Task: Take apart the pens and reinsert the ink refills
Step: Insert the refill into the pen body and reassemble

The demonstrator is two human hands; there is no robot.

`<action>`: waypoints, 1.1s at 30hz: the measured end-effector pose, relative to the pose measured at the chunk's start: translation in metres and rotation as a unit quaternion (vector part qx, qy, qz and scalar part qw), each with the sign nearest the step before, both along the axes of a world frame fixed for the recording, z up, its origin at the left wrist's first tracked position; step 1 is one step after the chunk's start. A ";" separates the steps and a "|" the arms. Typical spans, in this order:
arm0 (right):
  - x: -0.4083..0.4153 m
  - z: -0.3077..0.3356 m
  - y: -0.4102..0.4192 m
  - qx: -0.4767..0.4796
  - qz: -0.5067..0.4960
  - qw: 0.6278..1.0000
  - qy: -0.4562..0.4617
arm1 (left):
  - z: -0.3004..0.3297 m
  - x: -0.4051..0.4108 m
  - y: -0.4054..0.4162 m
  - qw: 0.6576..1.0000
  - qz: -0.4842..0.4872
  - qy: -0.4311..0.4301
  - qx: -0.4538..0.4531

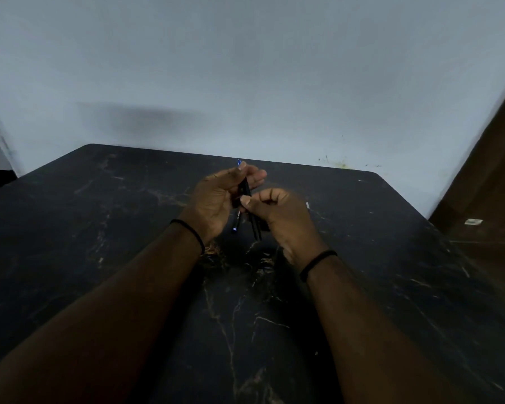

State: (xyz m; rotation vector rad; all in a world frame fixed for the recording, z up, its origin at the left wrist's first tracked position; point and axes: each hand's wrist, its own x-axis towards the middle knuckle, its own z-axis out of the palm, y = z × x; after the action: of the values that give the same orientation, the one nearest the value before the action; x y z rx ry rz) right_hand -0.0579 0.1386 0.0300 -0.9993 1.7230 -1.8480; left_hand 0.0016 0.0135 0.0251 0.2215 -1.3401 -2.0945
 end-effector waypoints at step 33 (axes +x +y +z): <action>-0.012 -0.012 -0.005 0.123 -0.130 0.939 0.292 | -0.002 0.002 0.009 0.993 0.058 -0.049 -0.092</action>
State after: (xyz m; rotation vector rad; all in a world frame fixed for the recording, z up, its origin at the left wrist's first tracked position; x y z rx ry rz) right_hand -0.0695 0.1341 0.0182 -1.3586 2.4671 -1.5022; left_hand 0.0037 0.0222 0.0233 0.3193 -1.5313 -1.8730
